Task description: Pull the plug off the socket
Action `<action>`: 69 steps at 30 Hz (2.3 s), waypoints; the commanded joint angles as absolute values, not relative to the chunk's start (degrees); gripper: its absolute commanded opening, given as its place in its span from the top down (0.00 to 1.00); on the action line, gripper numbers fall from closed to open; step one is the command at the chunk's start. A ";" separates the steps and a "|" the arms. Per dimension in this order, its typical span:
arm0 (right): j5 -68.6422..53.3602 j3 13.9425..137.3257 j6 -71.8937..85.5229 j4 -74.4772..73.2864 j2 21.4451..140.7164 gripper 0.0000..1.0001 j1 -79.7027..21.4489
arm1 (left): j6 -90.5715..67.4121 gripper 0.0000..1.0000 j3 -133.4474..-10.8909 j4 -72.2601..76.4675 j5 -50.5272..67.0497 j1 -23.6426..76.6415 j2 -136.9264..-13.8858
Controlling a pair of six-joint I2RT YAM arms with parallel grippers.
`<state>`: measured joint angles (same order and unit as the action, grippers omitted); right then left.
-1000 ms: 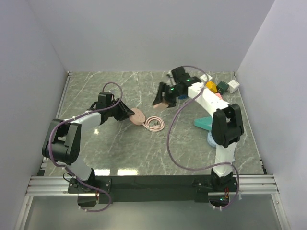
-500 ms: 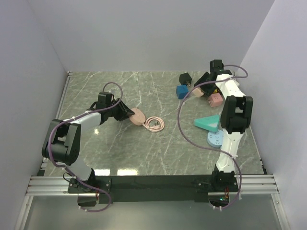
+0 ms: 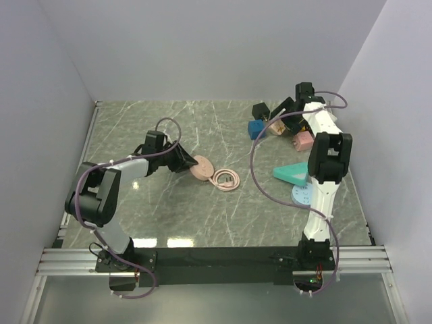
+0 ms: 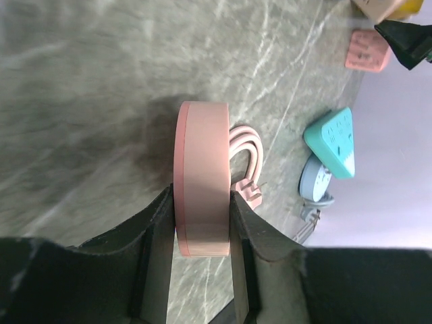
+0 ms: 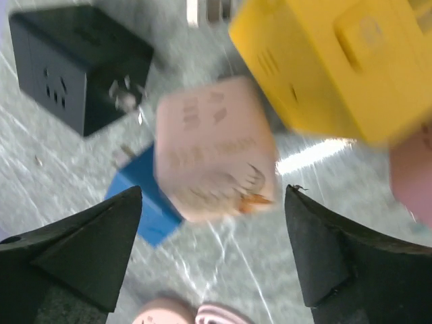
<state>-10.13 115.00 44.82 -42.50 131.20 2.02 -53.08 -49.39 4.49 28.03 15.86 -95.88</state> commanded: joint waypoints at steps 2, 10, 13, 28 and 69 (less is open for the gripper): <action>-9.32 113.46 40.96 -42.97 120.95 0.07 2.64 | -53.78 0.99 -51.42 8.61 31.28 17.75 -97.56; -15.72 95.12 30.52 -38.59 102.41 0.07 -2.98 | -55.11 0.99 -52.29 11.42 33.48 19.94 -100.28; -14.86 85.90 26.12 -39.90 98.01 0.08 -8.77 | -55.72 0.82 -53.17 12.30 34.71 21.79 -102.74; -7.65 73.46 28.22 -38.49 95.44 0.08 -31.98 | -56.95 0.01 -49.83 -4.91 15.75 22.94 -91.24; -8.18 68.20 24.86 -32.34 97.58 1.00 -38.76 | -52.03 0.03 -39.02 -11.17 13.79 5.36 -64.86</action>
